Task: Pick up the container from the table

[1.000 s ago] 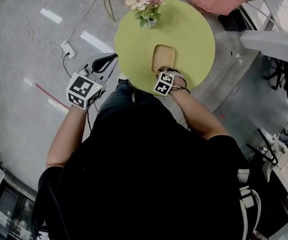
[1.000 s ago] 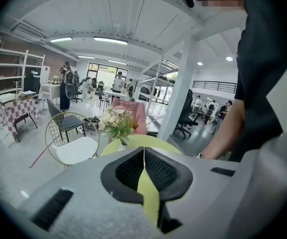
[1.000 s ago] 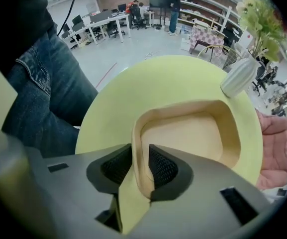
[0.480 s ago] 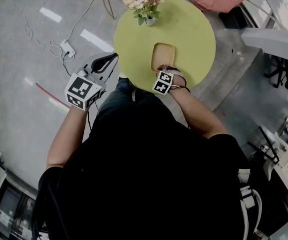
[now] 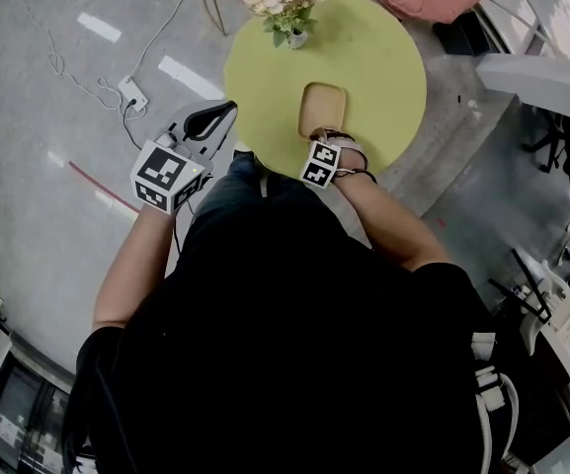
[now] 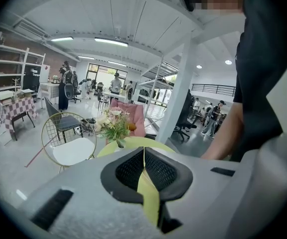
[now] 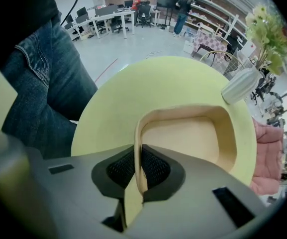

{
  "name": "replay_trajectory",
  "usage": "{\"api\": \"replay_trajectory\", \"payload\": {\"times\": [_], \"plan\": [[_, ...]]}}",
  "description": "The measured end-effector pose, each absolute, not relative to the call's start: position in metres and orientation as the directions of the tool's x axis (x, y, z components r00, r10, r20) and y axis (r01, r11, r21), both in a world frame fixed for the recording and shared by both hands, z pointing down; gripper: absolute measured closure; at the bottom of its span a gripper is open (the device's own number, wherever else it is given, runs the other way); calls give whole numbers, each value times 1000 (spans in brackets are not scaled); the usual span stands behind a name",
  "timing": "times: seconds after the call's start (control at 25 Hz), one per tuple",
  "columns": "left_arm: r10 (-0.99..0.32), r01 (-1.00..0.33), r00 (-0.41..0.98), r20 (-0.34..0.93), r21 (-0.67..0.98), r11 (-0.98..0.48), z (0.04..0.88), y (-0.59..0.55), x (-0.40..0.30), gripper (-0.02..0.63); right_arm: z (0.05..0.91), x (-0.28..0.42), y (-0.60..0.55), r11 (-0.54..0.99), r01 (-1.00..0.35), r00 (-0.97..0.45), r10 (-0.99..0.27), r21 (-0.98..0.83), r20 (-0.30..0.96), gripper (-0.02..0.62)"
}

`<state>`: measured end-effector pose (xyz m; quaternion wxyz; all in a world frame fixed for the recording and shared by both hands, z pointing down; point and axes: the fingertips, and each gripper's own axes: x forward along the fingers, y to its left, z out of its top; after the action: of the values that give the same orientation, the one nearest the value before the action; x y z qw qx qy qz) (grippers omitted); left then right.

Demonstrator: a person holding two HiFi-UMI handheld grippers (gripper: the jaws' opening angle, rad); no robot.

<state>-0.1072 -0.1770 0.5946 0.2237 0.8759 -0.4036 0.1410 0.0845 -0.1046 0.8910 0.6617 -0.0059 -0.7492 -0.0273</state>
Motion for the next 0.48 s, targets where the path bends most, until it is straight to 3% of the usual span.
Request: {"api": "replay_trajectory", "payload": {"times": [0.48], "plan": [[-630,-760,645,432,272,-591,594,-171,-101,588,893,84,-96,996,81,-113,-26,35,993,580]]}}
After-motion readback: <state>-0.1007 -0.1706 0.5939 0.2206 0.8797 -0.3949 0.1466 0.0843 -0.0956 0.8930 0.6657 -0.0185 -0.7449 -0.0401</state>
